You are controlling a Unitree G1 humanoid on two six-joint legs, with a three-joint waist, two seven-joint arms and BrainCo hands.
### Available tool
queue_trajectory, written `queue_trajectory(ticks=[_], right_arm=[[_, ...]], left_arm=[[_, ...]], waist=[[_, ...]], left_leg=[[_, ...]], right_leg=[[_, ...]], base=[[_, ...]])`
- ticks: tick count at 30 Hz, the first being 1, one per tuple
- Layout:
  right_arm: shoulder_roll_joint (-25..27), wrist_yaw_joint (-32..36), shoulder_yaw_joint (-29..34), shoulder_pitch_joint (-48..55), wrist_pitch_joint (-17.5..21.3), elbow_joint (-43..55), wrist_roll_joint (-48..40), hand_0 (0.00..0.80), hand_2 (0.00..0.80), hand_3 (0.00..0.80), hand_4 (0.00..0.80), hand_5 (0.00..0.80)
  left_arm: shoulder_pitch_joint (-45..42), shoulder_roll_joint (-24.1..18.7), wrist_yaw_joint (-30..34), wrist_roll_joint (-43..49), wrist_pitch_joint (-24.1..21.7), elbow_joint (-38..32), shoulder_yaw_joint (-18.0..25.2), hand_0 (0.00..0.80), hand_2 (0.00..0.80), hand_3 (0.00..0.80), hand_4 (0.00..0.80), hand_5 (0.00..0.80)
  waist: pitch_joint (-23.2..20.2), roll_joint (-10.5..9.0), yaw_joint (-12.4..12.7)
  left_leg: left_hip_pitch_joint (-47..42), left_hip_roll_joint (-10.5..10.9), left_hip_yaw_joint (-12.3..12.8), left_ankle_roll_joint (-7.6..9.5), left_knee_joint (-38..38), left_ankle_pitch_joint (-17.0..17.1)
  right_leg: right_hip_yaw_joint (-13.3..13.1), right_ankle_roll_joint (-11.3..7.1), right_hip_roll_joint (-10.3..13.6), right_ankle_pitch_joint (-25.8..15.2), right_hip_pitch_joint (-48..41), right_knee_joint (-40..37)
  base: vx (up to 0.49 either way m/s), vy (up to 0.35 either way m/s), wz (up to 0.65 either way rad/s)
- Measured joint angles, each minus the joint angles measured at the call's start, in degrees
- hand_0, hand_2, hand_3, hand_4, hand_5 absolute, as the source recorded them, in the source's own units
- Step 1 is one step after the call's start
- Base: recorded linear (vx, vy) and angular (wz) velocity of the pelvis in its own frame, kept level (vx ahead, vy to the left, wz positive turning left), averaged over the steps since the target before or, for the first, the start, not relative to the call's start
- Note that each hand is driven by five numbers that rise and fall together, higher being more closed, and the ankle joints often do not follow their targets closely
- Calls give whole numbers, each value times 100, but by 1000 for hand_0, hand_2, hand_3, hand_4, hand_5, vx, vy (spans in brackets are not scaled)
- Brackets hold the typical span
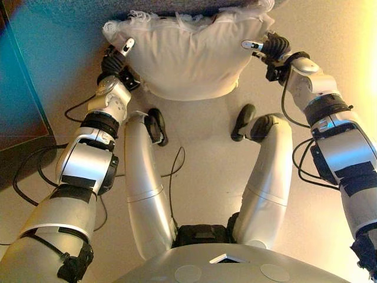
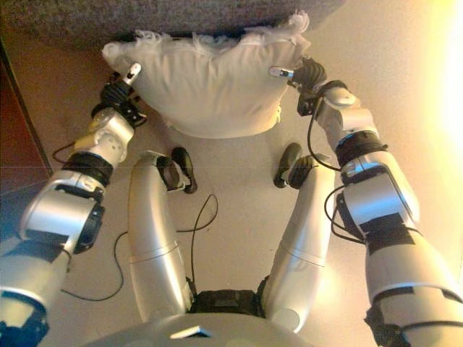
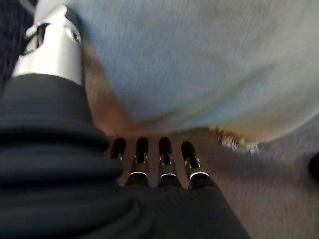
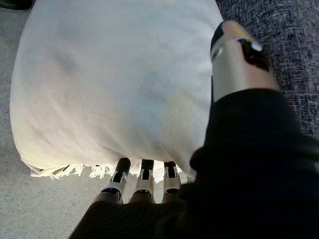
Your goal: Pick up the cushion and take it to the sofa
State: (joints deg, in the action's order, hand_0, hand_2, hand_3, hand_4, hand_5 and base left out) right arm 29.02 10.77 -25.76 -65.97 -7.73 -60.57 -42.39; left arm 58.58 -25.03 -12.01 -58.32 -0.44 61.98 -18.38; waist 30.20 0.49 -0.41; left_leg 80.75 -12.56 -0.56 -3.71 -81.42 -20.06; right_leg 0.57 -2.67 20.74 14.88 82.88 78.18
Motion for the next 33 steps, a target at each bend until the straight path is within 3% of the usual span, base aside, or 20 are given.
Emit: queue_trajectory(ticks=[8, 12, 13, 14, 15, 27, 33], right_arm=[[104, -14, -121, -6, -9, 135, 14, 0, 0, 0, 0, 0], [117, -20, -123, -7, -9, 138, 20, 408, 408, 408, 408, 408], [123, -20, -125, -7, -12, 138, 25, 659, 659, 659, 659, 659], [131, -20, -141, -7, -16, 138, 46, 800, 800, 800, 800, 800], [148, -19, -191, -8, -17, 138, 77, 800, 800, 800, 800, 800], [75, 282, -436, -82, 57, 143, 118, 800, 800, 800, 800, 800], [56, 242, -410, 53, 285, 169, 9, 800, 800, 800, 800, 800]], left_arm=[[4, -154, 892, -222, 69, -44, -317, 0, 0, 0, 0, 0], [3, -257, 997, -218, 109, -125, -517, 0, 0, 0, 0, 0], [3, -266, 997, -218, 109, -125, -517, 72, 72, 72, 72, 72], [3, -275, 998, -218, 109, -125, -517, 411, 411, 411, 411, 411], [3, -283, 999, -218, 109, -125, -517, 800, 800, 800, 800, 800], [-1, -306, 1203, -199, 102, -128, -744, 800, 800, 800, 800, 800], [-271, -211, 1250, -206, -174, -264, -656, 800, 800, 800, 800, 800]], waist=[[2, 3, -7], [6, 11, -2], [6, 12, -2], [7, 13, -4], [7, 13, -6], [23, 43, 7], [25, 45, -14]], left_leg=[[-1, -27, 38, 2, 6, -18], [0, -29, 48, 3, 5, -34], [0, -29, 51, 3, 5, -38], [0, -31, 53, 5, 5, -42], [0, -34, 58, 8, 5, -47], [2, -39, 75, 8, 13, -56], [-315, -98, 185, 7, 274, -53]], right_leg=[[-24, 5, 8, -5, 51, -1], [-36, 5, 6, -5, 63, -10], [-36, 5, 5, -5, 63, -15], [-36, 5, 4, -5, 64, -20], [-38, 5, 2, -5, 65, -23], [-47, 4, 2, -5, 82, -27], [-33, -53, -67, -48, -187, -293]], base=[[1, 16, -2], [-2, 20, 0], [0, 0, 0], [0, 0, 0], [0, 0, 0], [-8, -7, 0], [-33, -43, -5]])
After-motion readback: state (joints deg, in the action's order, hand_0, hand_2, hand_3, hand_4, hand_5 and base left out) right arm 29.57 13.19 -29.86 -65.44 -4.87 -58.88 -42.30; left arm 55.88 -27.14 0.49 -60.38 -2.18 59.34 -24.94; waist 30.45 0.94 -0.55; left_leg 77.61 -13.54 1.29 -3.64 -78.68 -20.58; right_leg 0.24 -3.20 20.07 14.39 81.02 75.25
